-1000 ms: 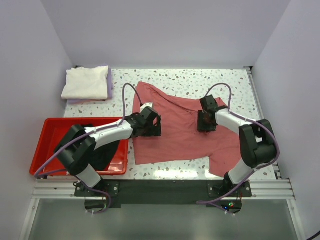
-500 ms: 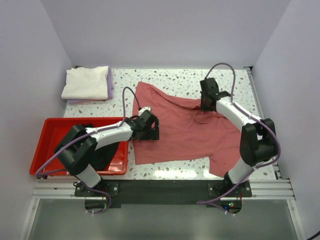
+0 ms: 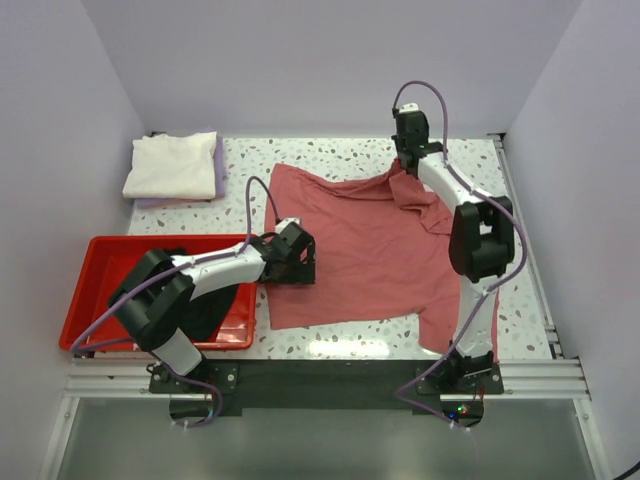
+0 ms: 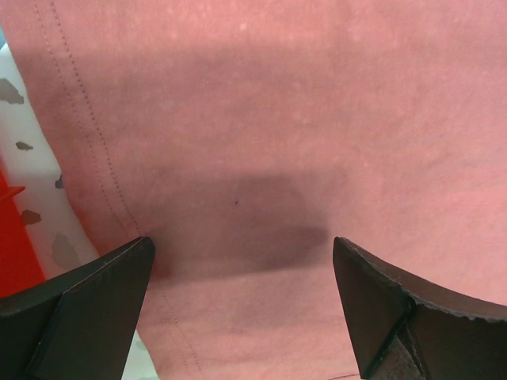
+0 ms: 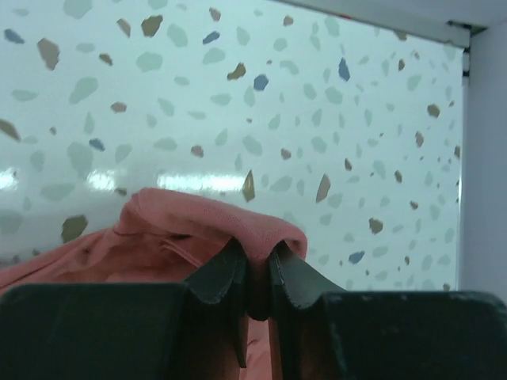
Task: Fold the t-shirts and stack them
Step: Flatten the tshirt out
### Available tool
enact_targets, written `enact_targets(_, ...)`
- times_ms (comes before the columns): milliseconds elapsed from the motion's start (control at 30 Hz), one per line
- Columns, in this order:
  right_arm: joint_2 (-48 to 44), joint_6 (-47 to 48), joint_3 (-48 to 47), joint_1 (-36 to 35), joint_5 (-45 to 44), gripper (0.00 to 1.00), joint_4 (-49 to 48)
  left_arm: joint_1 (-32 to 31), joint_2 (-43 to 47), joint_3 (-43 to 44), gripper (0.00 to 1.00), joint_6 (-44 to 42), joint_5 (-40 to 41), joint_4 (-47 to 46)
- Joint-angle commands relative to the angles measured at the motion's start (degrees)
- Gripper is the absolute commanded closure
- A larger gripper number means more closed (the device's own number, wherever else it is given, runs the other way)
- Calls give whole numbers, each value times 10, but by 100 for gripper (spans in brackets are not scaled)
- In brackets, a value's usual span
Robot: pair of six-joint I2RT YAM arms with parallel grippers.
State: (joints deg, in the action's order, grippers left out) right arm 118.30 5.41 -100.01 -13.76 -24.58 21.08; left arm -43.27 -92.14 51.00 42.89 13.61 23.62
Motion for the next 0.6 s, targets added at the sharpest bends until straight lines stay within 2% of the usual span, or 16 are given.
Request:
enact_targets(0, 60, 114, -81, 7, -53, 84, -63, -2, 3, 13, 0, 2, -3, 29)
enact_targets(133, 143, 155, -171, 26, -42, 79, -132, -3, -8, 25, 0, -1, -2, 55)
enact_targets(200, 207, 197, -214, 29, -82, 69, -195, -3, -10, 26, 0, 0, -3, 65)
enact_targets(233, 231, 205, -266, 29, -92, 64, -208, -3, -10, 26, 0, 0, -4, 66)
enact_targets(267, 276, 210, -294, 31, -106, 38, -214, -3, -10, 26, 0, -2, -4, 70)
enact_targets(300, 296, 216, -325, 31, -115, 27, -222, -2, -11, 26, 0, 0, -2, 71)
enact_targets(333, 312, 215, -384, 31, -119, 23, -196, -3, -12, 27, 0, -1, -2, 72)
enact_targets(400, 335, 189, -424, 30, -104, 15, -135, -3, -9, 30, 0, 2, 2, 75)
enact_targets(433, 325, 177, -421, 30, -86, 12, -119, -3, -7, 30, 0, 2, 1, 71)
enact_targets(467, 310, 166, -400, 30, -73, 4, -108, -3, -5, 30, 0, 0, 1, 68)
enact_targets(500, 260, 148, -370, 30, -63, 1, -111, -2, 0, 31, 0, -2, 2, 63)
enact_targets(567, 206, 124, -274, 30, -45, 1, -113, -4, 4, 36, 0, -6, 1, 49)
